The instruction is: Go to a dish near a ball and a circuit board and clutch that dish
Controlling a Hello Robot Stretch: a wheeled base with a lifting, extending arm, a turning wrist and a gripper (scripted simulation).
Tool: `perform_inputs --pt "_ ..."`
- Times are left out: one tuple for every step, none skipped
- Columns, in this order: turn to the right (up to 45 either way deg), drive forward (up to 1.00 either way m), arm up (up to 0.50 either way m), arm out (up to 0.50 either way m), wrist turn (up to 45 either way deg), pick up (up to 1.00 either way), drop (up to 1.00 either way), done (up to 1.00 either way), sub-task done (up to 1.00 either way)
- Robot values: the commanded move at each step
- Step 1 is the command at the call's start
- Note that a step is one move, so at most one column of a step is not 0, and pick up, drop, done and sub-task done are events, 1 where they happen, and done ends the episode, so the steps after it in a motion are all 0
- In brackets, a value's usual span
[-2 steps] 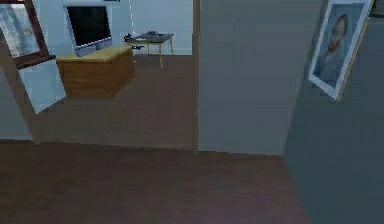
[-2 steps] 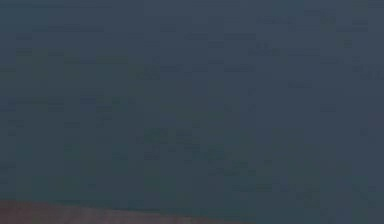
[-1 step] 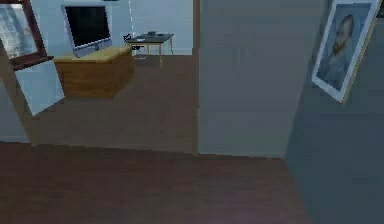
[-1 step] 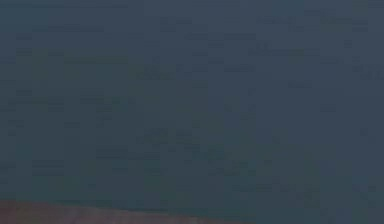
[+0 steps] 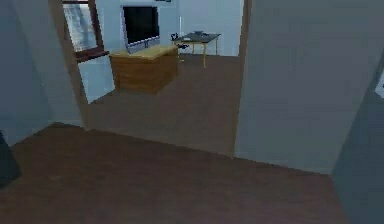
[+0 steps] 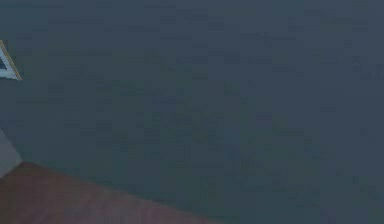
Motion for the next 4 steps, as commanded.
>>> perform_inputs --pt "0.0 1.0 0.0 0.0 0.0 0.0 0.0 0.0 0.0" --pt "0.0 1.0 0.0 0.0 0.0 0.0 0.0 0.0 0.0" --pt "0.0 0.2 0.0 0.0 0.0 0.0 0.0 0.0 0.0" --pt "45.0 0.0 0.0 0.0 0.0 0.0 0.0 0.0 0.0"
